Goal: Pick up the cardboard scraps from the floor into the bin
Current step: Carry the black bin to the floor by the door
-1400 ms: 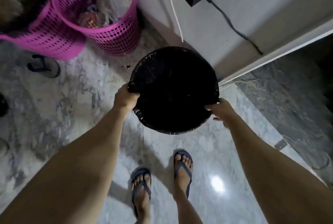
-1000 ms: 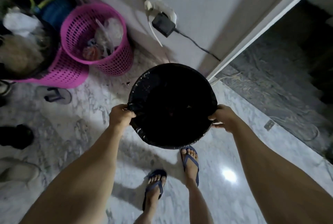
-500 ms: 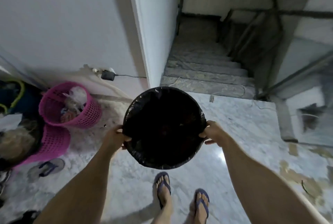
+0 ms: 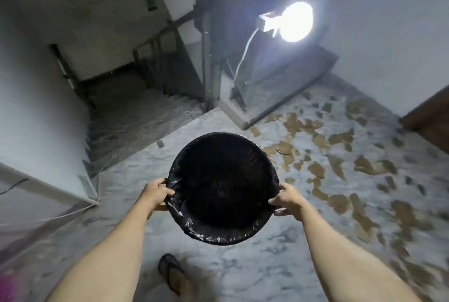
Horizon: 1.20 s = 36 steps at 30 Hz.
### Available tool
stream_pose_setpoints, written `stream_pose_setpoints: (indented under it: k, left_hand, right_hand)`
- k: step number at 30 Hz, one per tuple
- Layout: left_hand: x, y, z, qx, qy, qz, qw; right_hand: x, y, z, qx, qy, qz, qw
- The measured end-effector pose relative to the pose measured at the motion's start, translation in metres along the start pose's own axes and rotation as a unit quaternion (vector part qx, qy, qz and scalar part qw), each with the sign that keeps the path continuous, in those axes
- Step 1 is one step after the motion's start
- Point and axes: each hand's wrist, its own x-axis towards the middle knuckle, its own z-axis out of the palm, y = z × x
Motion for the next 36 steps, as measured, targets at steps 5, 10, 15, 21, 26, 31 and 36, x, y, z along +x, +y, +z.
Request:
stream_pose_setpoints:
  k: [5, 10, 15, 21, 26, 31, 36]
  left_hand:
    - [-0.077, 0.026, 0.193, 0.095, -0.115, 0.063, 0.987]
    - [-0.169, 0.03, 0.378, 0.216, -0.23, 0.121, 0.941]
    - [-0.245, 0.024, 0.546, 0.315, -0.322, 0.151, 0.88]
    - [-0.295, 0.001, 0.738, 0.421, -0.39, 0.192, 0.796]
    - [-0.336, -0.039, 0.893, 0.517, -0.452, 0.203, 0.698]
    - [-0.381, -0.1, 1.014, 0.578, -0.475, 0.211, 0.629]
    - [-0.393, -0.174, 1.123, 0.622, -0.504, 0.196, 0.566]
  right_hand:
    - [-0.081, 0.159, -0.153, 0.131, 0.099, 0.036, 0.986]
    - [-0.173, 0.316, -0.277, 0.226, 0.18, 0.095, 0.953]
    - [-0.243, 0.437, -0.352, 0.333, 0.265, 0.138, 0.894]
    - [-0.278, 0.562, -0.409, 0.449, 0.323, 0.173, 0.815]
    - [-0.274, 0.663, -0.433, 0.538, 0.36, 0.224, 0.728]
    - [-0.265, 0.751, -0.441, 0.594, 0.383, 0.278, 0.65]
    - [-0.244, 0.826, -0.463, 0.657, 0.395, 0.305, 0.565]
